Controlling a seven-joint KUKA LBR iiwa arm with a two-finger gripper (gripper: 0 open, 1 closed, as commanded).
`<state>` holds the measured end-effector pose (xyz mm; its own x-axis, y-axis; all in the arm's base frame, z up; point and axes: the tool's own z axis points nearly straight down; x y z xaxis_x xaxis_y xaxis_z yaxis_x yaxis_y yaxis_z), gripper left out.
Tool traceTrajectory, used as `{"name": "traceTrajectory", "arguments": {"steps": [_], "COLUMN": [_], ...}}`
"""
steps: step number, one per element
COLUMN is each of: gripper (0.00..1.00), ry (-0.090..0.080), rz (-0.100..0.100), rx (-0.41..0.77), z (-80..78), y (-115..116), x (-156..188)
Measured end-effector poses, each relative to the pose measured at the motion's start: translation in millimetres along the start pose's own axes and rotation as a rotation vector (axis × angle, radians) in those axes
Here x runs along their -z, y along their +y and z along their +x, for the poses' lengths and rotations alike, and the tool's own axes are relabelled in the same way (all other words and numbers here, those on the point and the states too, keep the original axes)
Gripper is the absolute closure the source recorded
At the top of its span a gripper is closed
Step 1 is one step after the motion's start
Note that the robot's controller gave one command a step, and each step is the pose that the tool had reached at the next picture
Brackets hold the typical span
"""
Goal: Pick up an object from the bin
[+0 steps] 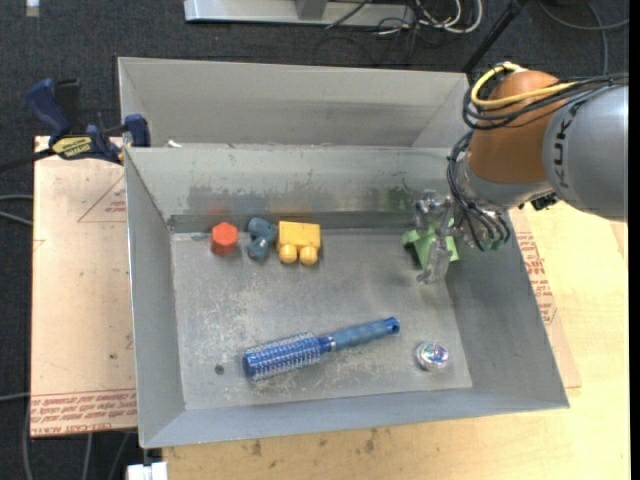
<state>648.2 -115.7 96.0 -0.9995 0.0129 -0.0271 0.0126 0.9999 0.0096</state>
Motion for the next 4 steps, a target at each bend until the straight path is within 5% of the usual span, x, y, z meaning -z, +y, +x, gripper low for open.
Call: {"name": "traceTrajectory", "arguments": {"steps": [2, 4], "gripper": [0.00, 0.00], "ry": [-0.002, 0.008], "rz": [-0.016, 0.001], "rx": [0.029, -0.106], "z": [-21.2, -15.8], "y": [-11.5, -13.2], "x": [-10.8, -16.9]}}
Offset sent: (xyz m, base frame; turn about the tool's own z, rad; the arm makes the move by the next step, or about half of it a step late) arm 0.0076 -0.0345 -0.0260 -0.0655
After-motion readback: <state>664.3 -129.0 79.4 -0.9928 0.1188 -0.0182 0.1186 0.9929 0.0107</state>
